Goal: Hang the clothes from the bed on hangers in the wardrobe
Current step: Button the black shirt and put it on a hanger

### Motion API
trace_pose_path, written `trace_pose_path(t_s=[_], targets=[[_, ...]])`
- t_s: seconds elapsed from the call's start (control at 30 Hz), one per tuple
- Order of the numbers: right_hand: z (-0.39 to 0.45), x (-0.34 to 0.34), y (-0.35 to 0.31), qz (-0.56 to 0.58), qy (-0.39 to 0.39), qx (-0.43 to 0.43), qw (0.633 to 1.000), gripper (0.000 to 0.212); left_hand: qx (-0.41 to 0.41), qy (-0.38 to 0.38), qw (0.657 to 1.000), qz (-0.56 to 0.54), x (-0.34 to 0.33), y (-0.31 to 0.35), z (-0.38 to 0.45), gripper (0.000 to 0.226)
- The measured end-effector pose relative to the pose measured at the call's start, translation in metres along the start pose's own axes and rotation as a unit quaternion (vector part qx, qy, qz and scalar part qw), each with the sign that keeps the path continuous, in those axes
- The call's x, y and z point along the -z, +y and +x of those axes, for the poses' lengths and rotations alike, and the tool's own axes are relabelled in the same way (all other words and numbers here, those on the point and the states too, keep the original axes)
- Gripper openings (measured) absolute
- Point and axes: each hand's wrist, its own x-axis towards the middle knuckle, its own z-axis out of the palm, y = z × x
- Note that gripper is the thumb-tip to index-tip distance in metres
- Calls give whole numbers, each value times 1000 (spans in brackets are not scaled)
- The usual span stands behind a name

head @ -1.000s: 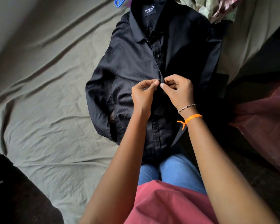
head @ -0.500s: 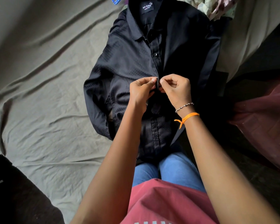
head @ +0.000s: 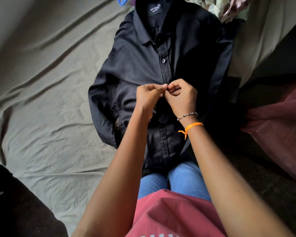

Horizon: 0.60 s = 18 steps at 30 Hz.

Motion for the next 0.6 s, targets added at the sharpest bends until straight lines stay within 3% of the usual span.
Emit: trace_pose_path(t_s=[0.23,0.37,0.5,0.6], targets=[[2,7,0,4,-24,-24,999,11,-3,15,998,55,0,-2,10,24],[4,9,1,32,-37,-41,998,10,-70,10,992,100,2,-3,10,23],[5,9,3,67,-49,-78,994,11,-180,50,936,299,-1,-3,14,20],[8,14,-4,131,-96,-137,977,21,-226,55,912,338,-4,1,16,21]])
